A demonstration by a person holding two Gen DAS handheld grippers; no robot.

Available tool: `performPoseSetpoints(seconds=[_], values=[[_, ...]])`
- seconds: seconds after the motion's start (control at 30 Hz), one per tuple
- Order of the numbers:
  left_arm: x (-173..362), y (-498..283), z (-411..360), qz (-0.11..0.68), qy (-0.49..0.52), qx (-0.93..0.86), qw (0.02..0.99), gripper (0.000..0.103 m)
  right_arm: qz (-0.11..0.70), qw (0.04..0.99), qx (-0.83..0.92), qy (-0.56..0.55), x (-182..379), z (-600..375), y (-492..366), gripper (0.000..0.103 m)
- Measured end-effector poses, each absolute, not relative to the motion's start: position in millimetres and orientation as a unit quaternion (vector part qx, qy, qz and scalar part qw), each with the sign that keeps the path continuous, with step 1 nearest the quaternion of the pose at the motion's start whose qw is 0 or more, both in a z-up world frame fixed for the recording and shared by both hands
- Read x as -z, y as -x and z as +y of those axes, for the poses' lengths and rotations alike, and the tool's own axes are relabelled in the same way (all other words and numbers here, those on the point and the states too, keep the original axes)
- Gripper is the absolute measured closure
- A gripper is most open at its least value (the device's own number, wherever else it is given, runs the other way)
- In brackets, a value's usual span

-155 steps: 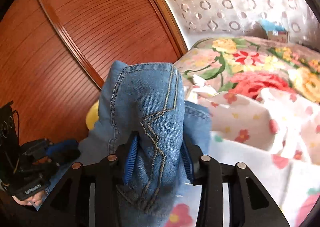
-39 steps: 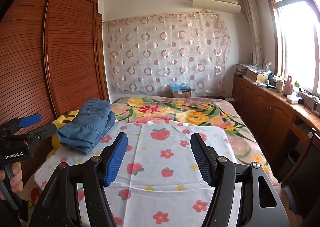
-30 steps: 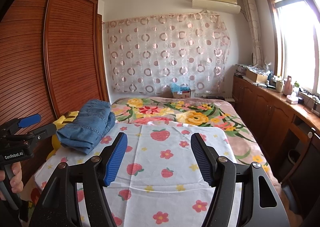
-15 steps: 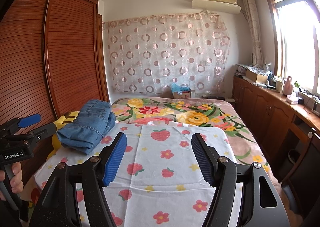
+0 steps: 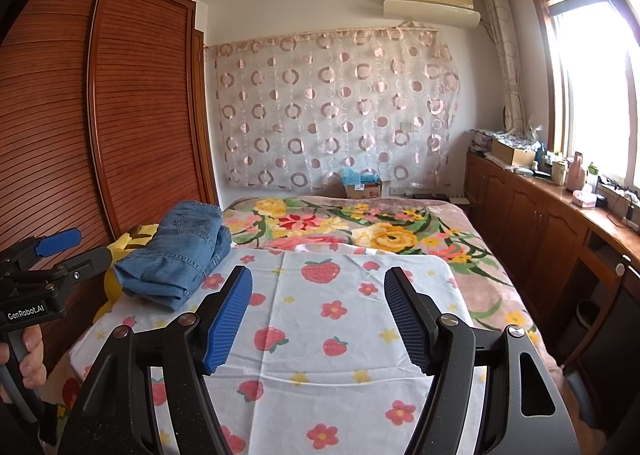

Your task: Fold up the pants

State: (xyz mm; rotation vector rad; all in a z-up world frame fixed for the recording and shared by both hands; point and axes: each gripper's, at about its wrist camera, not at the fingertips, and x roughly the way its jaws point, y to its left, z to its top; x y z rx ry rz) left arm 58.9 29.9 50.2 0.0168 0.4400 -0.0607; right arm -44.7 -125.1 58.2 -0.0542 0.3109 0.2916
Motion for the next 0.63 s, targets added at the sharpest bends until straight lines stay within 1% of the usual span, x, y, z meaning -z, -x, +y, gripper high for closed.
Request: performPoseSetpoints(seconds=[0.63], values=[[-48.1,-58.2,30.2,0.217,-0.008,0.031,0.976,0.015,0.15,0.978,-0.14,0.026,-61.2,-120.6,49.7,0.032]])
